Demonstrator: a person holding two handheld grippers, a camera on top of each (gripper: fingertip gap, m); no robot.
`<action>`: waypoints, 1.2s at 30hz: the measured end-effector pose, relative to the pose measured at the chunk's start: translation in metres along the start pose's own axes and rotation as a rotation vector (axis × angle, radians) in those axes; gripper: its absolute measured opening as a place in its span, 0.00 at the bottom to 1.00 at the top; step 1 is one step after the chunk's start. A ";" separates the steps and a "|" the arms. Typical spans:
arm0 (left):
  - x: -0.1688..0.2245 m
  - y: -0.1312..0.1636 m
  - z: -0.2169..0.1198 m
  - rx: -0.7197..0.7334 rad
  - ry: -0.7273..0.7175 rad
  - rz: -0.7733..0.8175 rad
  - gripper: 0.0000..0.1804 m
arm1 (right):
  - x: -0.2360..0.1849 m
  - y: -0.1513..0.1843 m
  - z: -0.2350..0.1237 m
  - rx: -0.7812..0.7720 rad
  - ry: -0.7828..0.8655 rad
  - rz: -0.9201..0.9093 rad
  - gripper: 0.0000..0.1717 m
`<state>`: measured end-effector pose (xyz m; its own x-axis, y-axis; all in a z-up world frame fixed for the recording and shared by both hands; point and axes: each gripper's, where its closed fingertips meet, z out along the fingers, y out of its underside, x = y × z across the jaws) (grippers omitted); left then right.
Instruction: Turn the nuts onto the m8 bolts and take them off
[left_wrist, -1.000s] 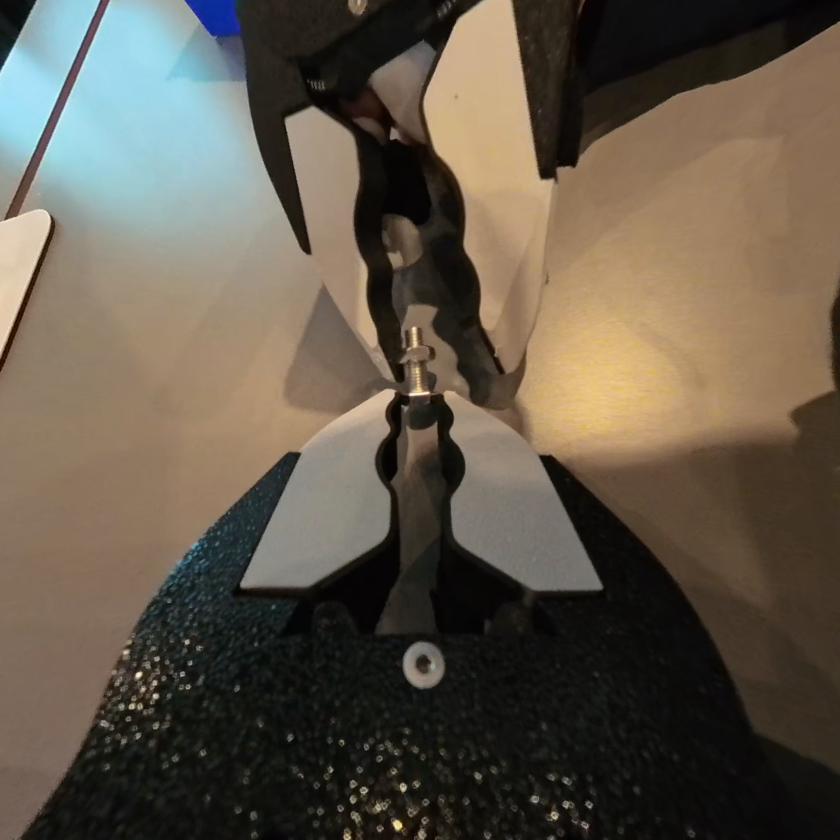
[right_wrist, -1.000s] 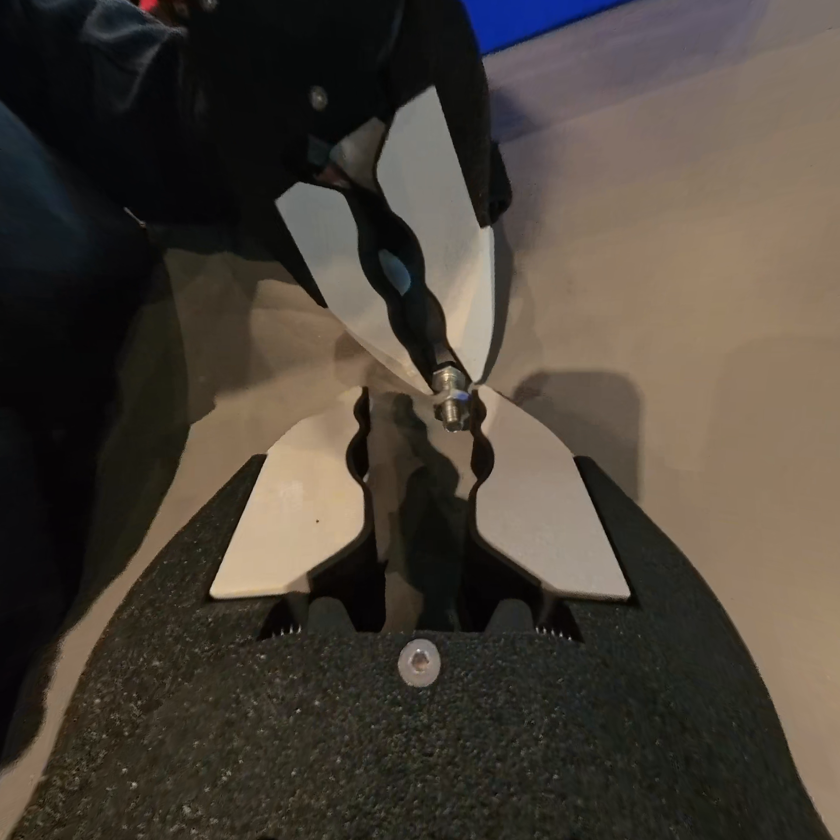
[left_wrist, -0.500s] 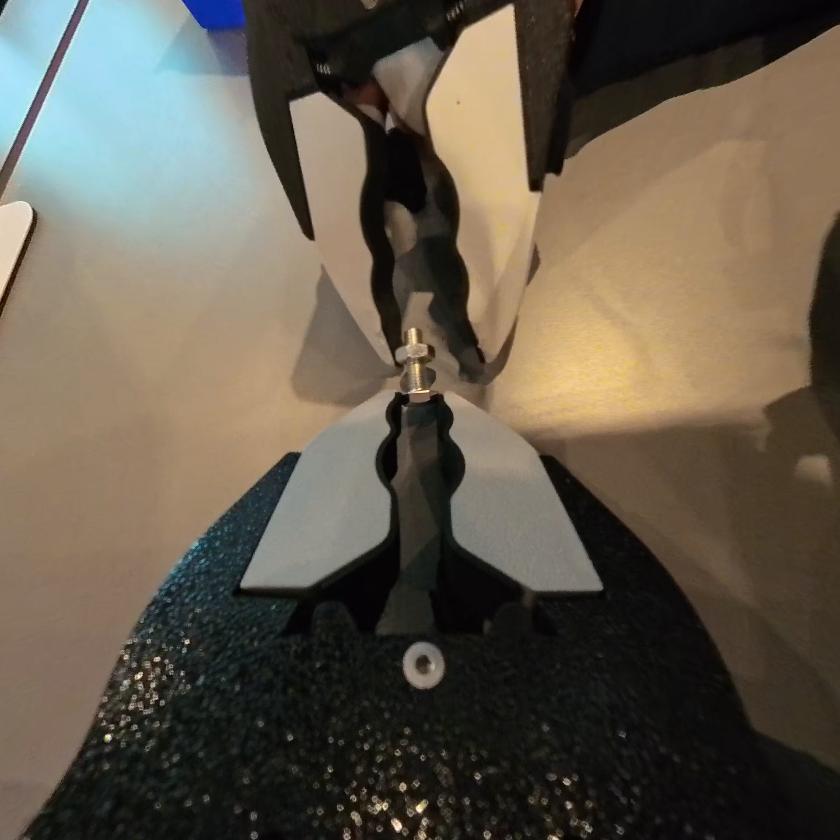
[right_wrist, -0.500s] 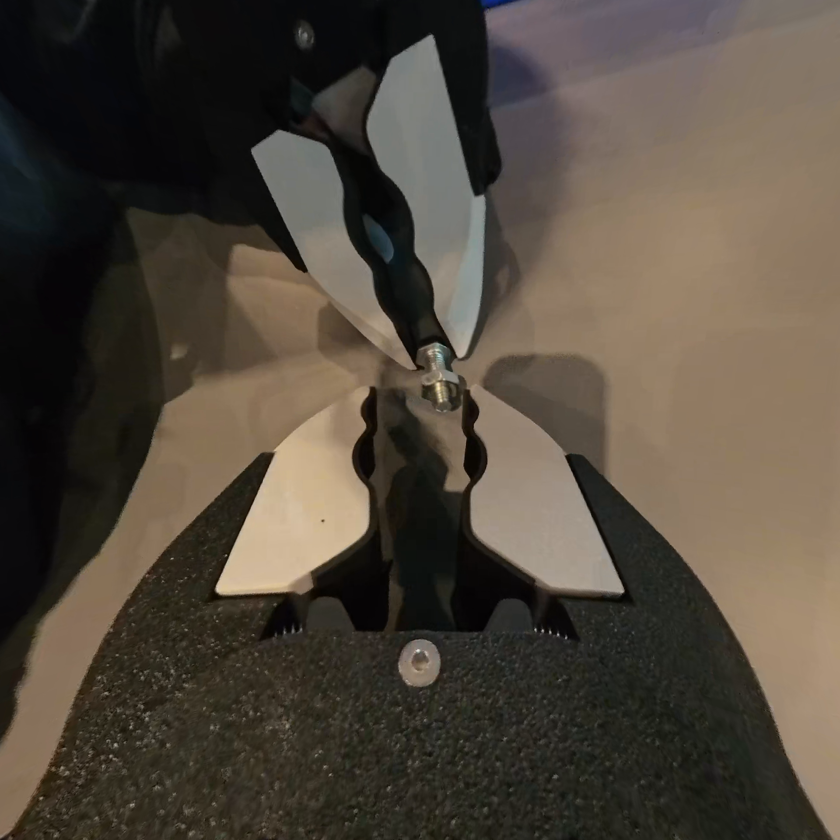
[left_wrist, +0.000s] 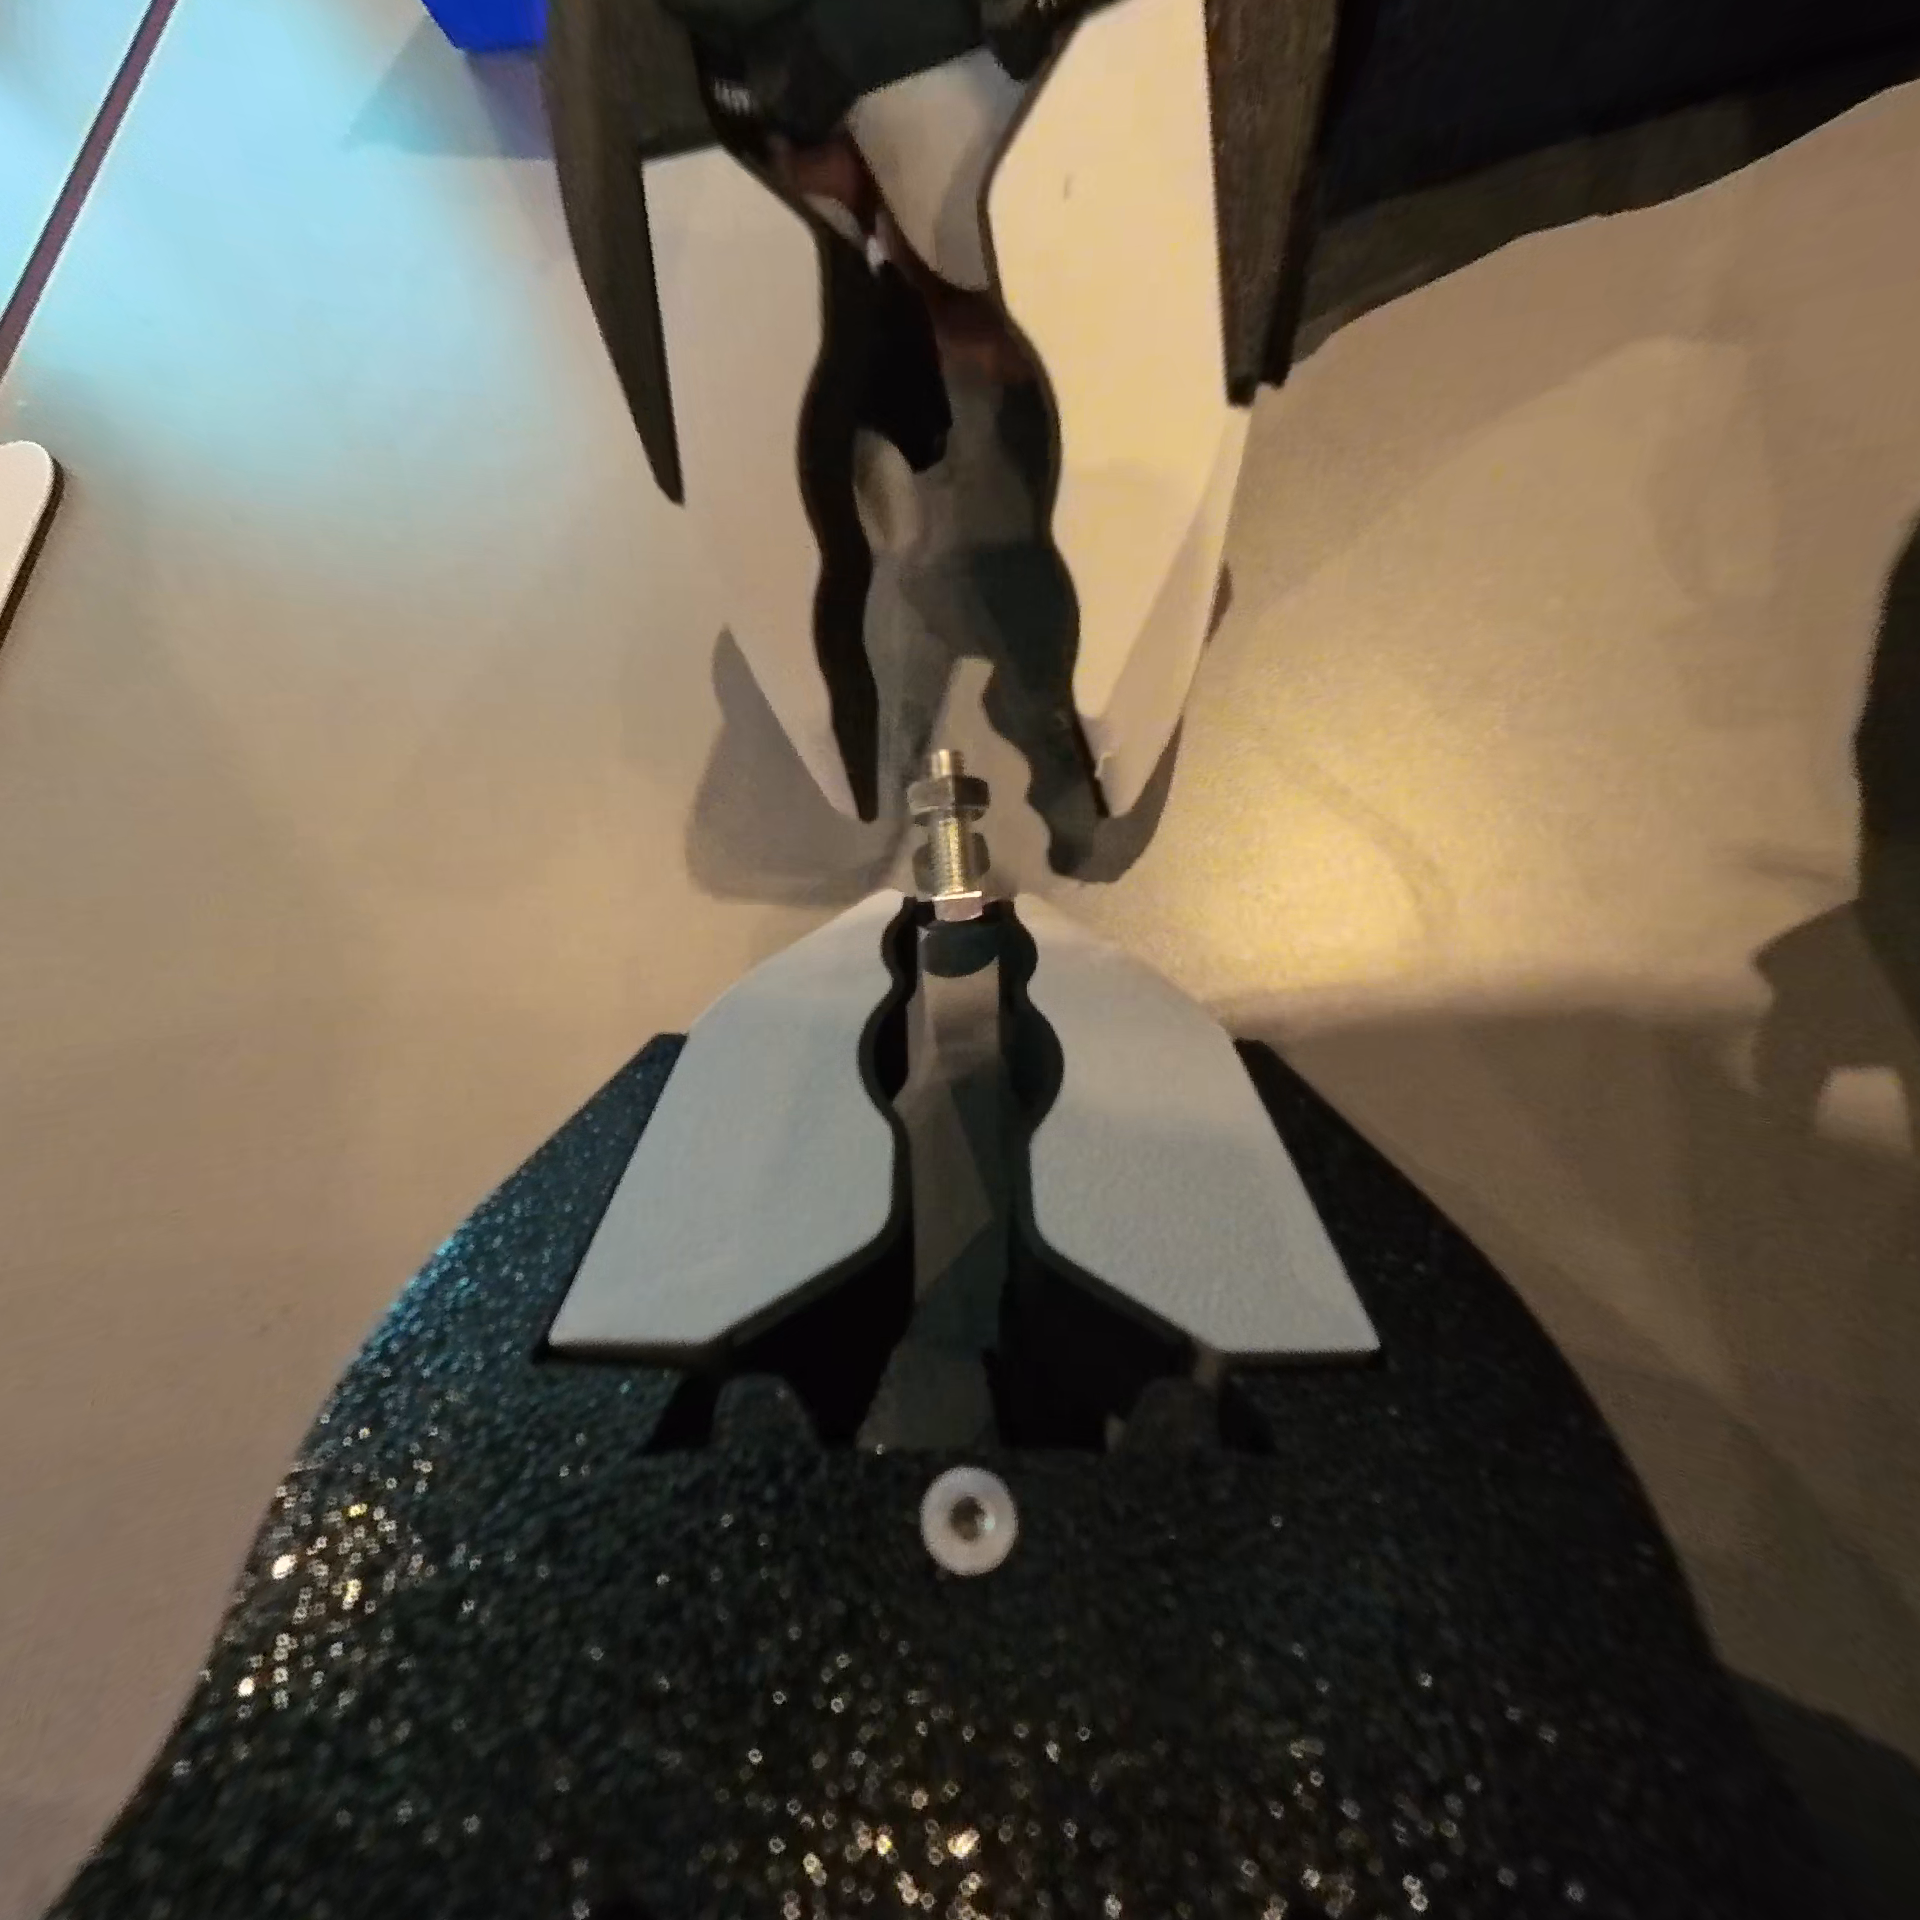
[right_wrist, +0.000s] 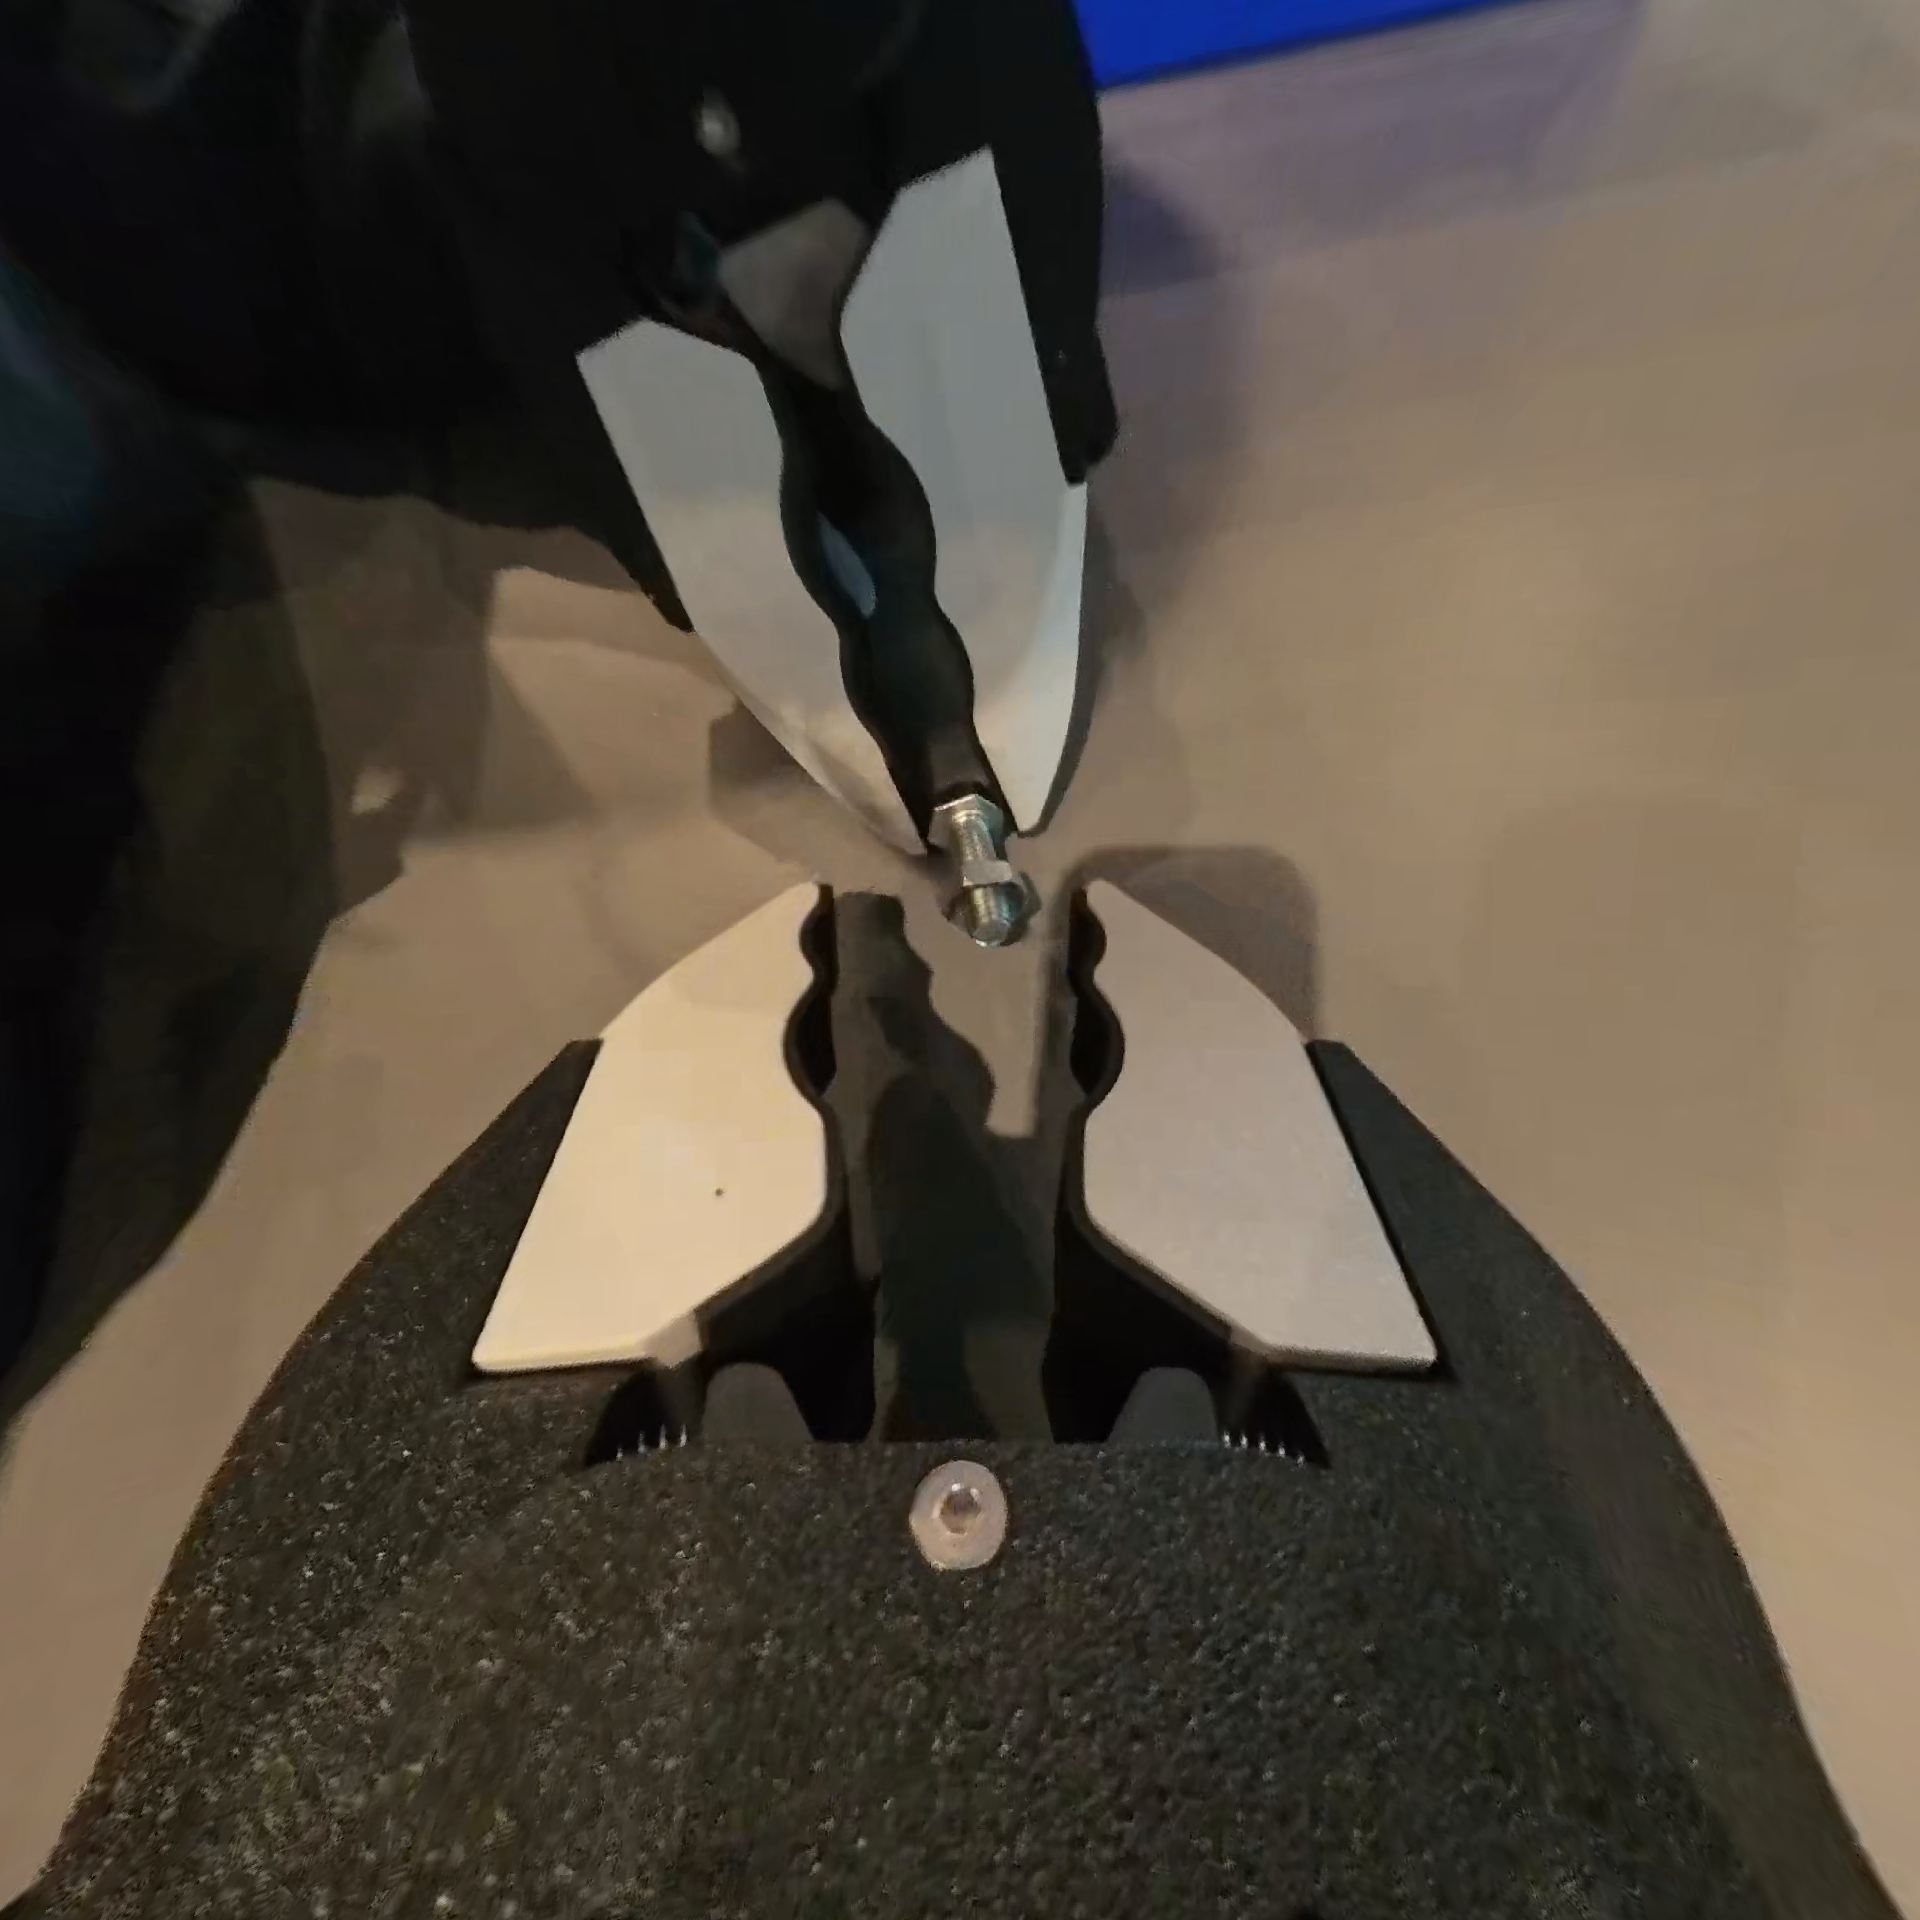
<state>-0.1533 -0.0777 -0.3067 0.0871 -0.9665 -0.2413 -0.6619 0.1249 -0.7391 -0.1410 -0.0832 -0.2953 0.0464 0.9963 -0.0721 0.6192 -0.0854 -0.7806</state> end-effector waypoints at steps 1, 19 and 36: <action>0.000 0.000 0.000 0.000 0.000 0.000 0.08 | -0.001 0.003 0.002 -0.029 -0.001 -0.008 0.24; 0.000 0.000 0.001 0.000 0.003 -0.001 0.08 | -0.005 0.005 -0.002 -0.041 -0.025 0.007 0.24; 0.001 -0.001 0.002 0.006 0.003 0.025 0.08 | -0.010 0.003 -0.007 -0.027 -0.047 0.002 0.25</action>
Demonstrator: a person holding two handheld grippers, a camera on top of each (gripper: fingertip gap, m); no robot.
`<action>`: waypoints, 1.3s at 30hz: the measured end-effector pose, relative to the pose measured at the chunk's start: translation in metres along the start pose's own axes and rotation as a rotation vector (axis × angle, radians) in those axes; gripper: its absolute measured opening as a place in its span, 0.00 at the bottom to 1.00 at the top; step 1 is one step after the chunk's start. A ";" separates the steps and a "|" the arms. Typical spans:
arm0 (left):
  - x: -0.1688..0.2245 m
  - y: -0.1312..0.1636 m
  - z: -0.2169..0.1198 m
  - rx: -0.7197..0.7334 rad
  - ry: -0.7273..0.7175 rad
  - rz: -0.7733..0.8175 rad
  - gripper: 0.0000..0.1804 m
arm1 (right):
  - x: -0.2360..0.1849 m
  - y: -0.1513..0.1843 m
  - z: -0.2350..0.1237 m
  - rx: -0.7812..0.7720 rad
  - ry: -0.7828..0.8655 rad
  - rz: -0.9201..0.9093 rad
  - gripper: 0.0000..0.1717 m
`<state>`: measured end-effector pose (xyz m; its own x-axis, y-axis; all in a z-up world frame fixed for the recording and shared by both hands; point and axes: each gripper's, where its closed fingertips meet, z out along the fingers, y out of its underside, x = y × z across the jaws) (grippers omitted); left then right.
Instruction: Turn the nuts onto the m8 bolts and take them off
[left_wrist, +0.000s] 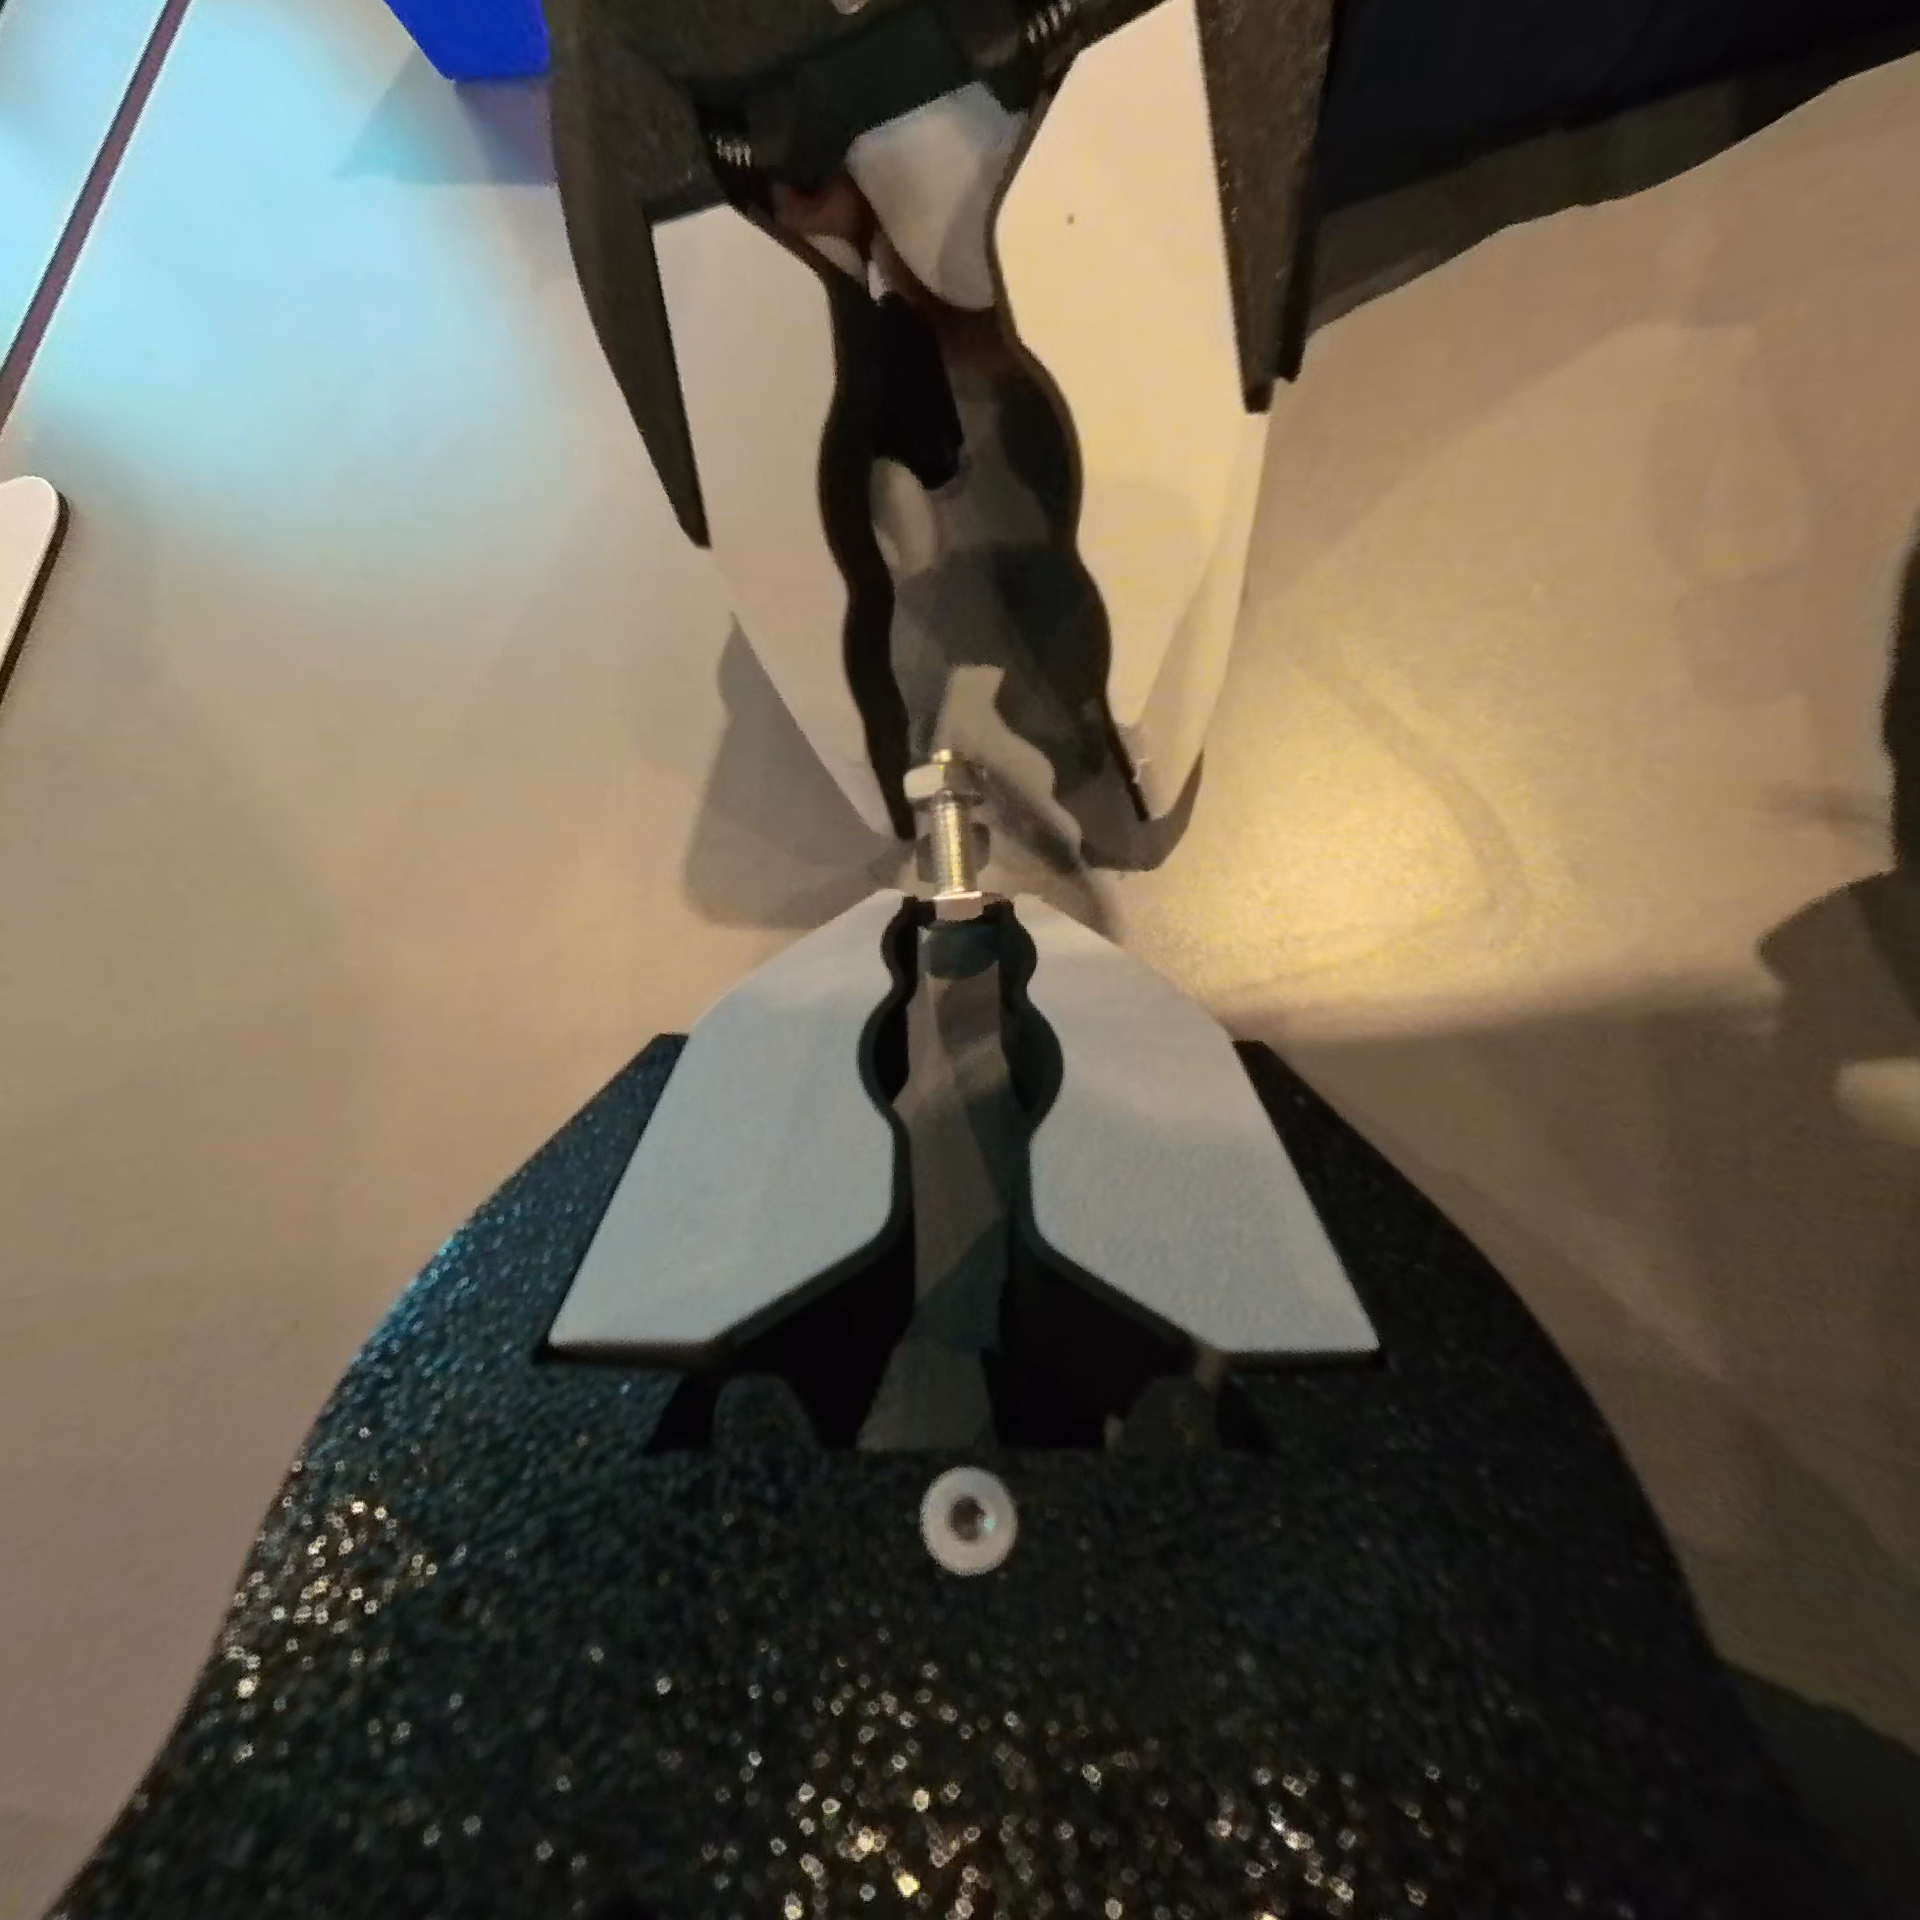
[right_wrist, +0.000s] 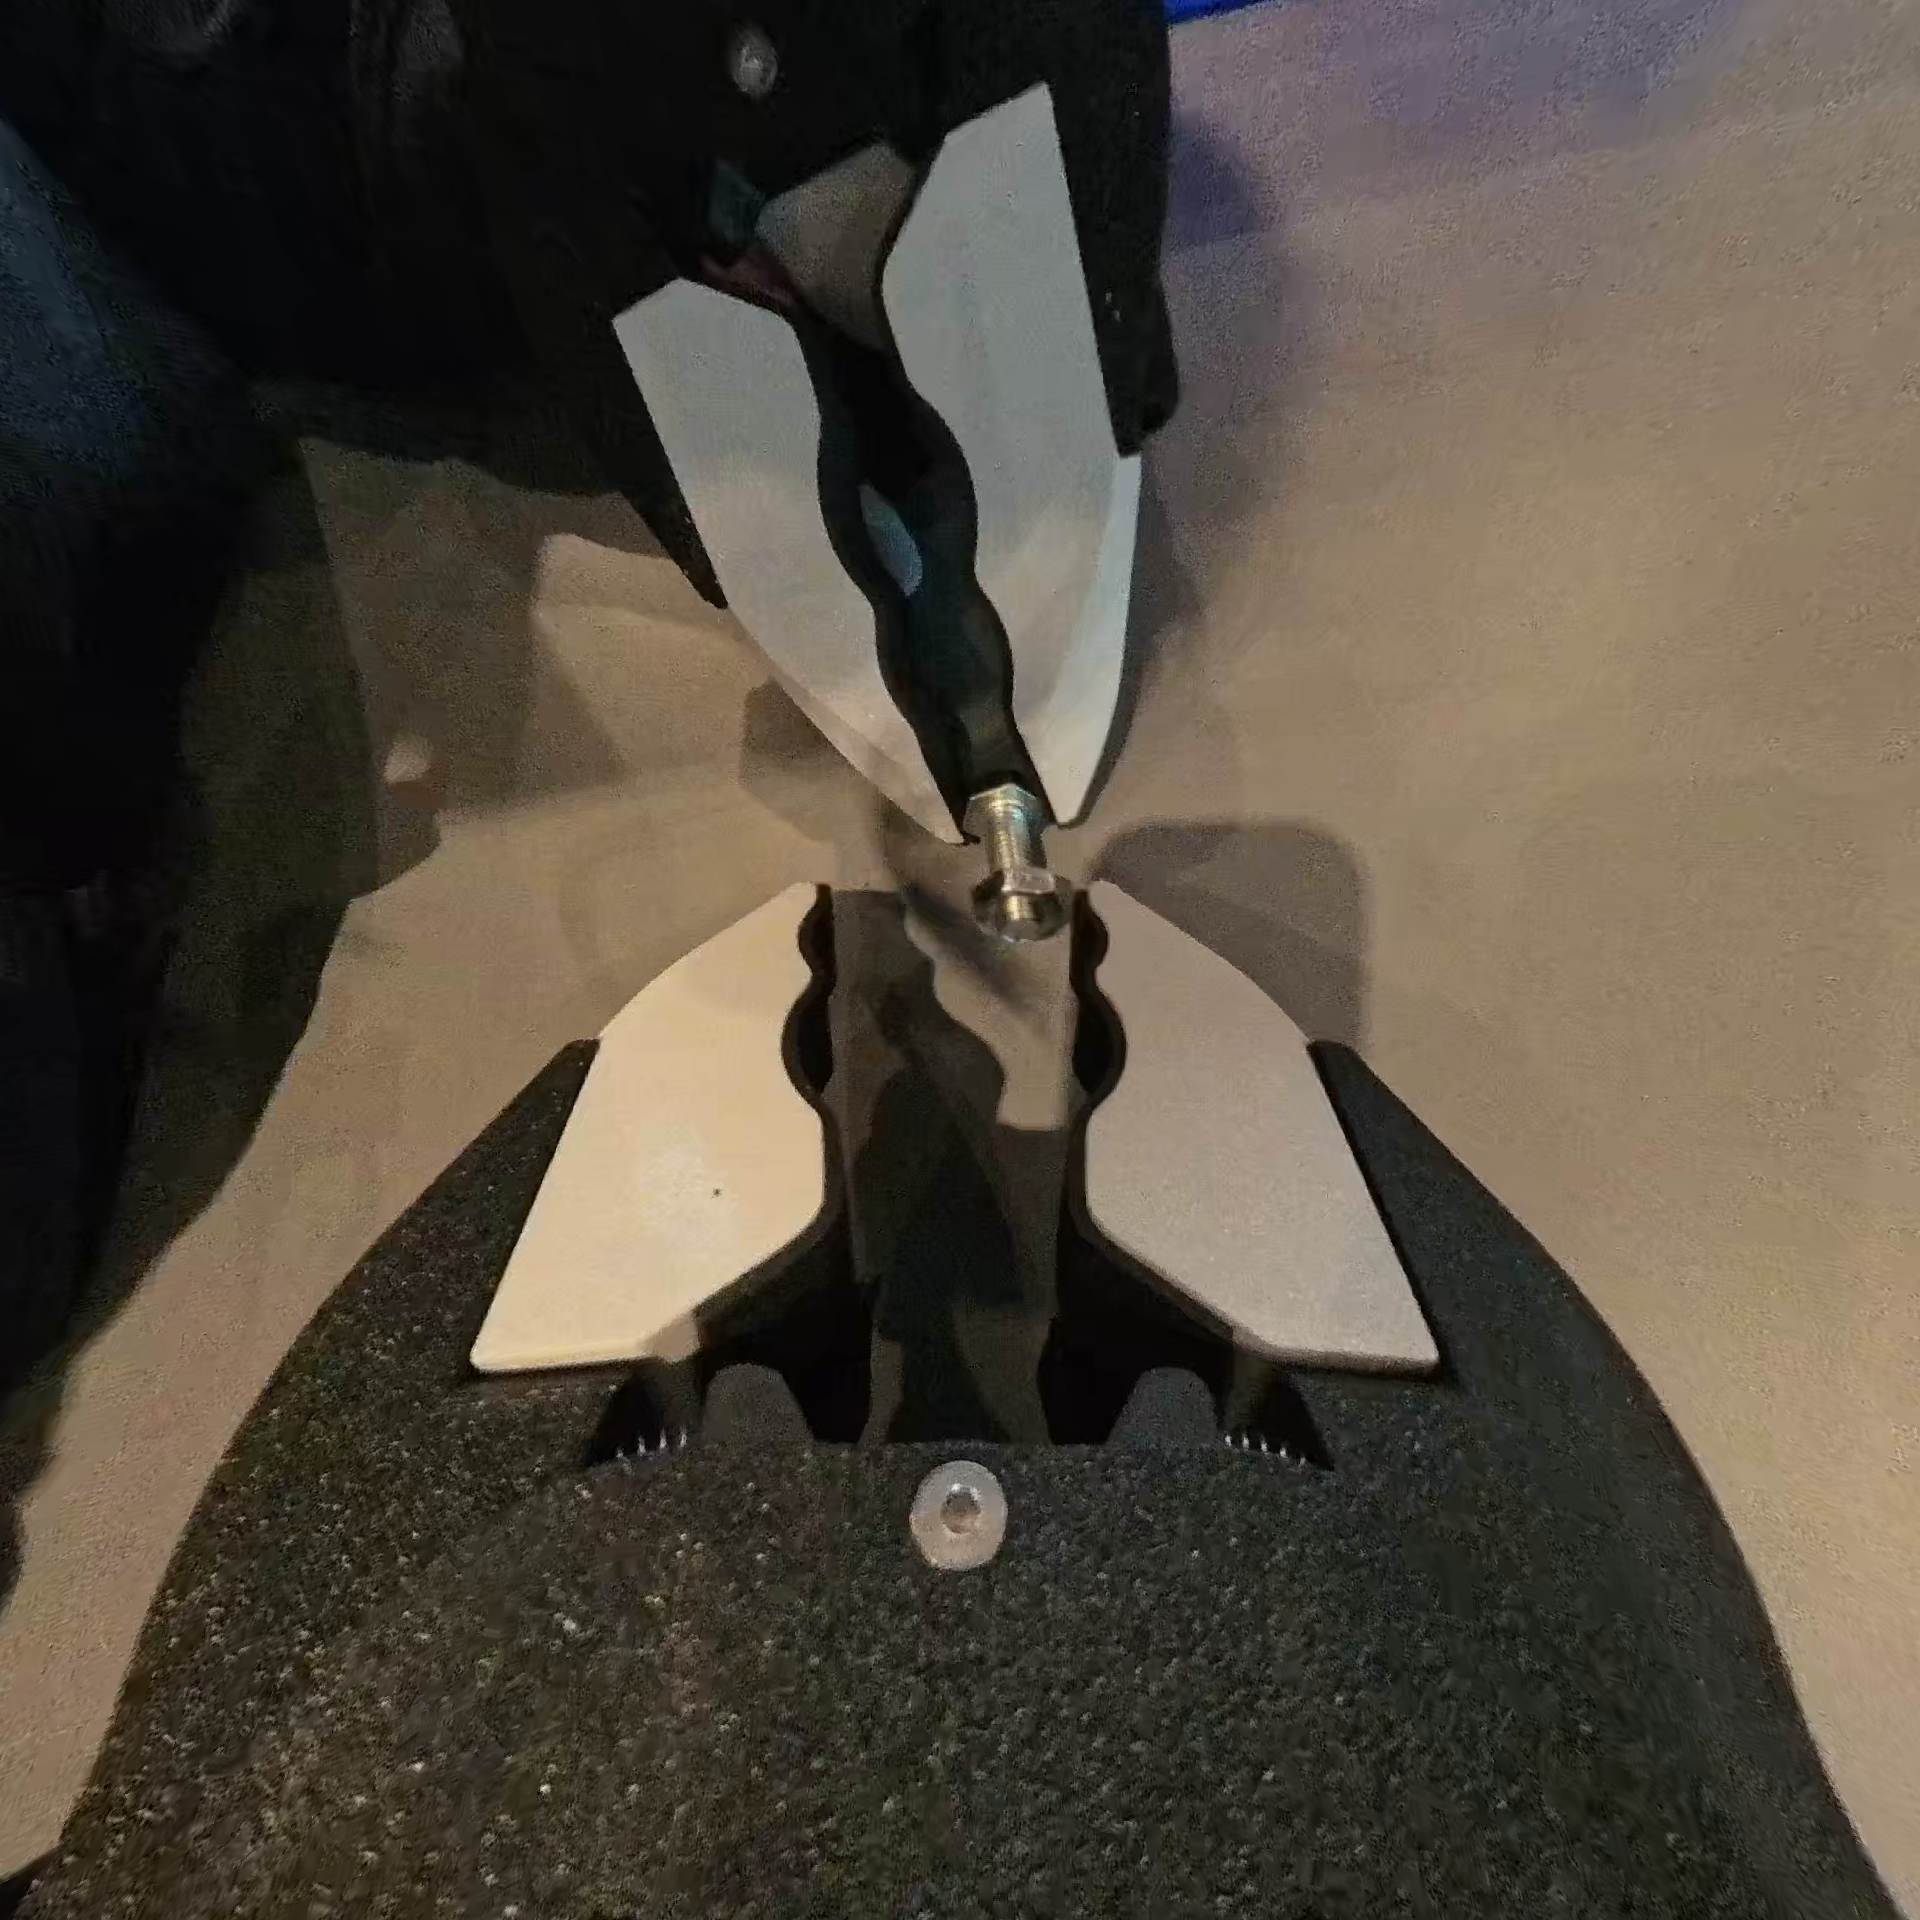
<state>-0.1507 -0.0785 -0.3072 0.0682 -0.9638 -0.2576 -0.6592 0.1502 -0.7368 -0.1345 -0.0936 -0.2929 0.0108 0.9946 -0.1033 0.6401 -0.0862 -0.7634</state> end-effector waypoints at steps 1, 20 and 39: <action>0.000 0.000 0.000 0.000 0.000 0.000 0.08 | -0.002 -0.002 0.000 0.010 -0.011 -0.003 0.25; 0.001 -0.001 0.000 0.001 0.009 0.001 0.08 | -0.014 -0.021 -0.006 0.099 -0.005 -0.157 0.23; 0.000 -0.001 0.000 0.000 0.013 -0.006 0.08 | 0.003 -0.020 -0.015 0.064 0.153 -0.192 0.22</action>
